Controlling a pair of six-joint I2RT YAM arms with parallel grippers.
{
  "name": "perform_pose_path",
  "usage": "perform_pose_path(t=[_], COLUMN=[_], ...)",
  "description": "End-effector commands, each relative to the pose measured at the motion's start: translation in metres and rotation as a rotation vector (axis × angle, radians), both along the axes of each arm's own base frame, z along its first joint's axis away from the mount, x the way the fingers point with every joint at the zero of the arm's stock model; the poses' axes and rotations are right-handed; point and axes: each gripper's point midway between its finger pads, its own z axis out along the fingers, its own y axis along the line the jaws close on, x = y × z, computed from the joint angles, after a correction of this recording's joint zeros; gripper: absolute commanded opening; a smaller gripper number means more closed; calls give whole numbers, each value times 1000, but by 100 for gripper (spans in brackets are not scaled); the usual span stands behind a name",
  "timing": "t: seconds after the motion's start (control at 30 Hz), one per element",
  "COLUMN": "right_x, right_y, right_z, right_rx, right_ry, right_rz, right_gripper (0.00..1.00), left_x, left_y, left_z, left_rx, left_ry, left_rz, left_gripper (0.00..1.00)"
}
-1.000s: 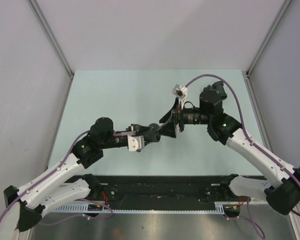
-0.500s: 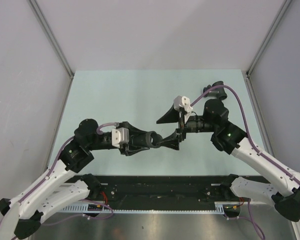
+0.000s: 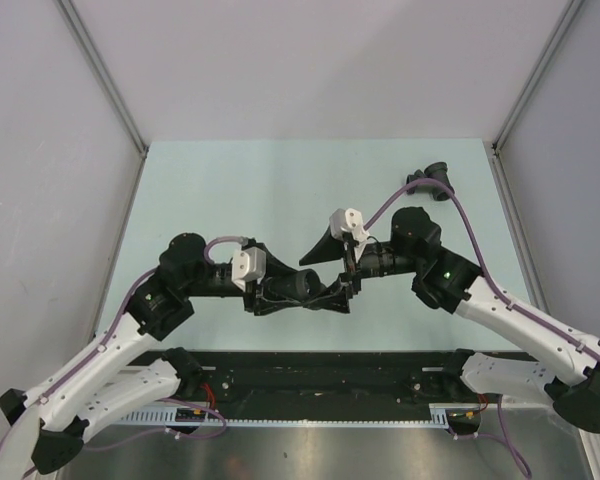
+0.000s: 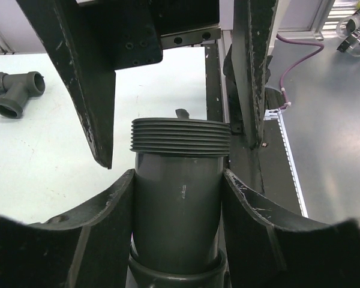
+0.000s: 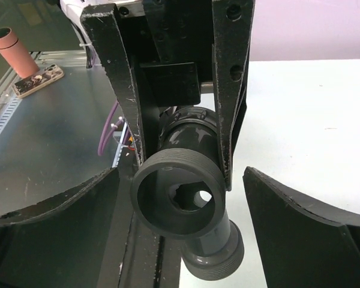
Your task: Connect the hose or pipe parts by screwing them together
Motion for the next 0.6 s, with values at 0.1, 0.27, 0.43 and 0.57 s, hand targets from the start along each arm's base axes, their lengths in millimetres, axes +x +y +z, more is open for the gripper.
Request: perform_pose_path(t=[0.1, 0.27, 0.43, 0.57], right_x=[5, 20, 31, 42], right_y=[2, 0, -11, -22], right_z=[-2, 3, 18, 41], right_rx=[-8, 4, 49, 126], right_ry=[16, 32, 77, 110], right_rz=[-31, -138, -208, -252], right_gripper=[73, 29, 11, 6], left_x=[1, 9, 31, 38], left_y=[-2, 0, 8, 21], left_z=[27, 30, 33, 46], left_rx=[-58, -63, -68, -103], left_ry=[-24, -30, -18, -13], left_rz=[-12, 40, 178, 220], left_gripper=[0, 5, 65, 77])
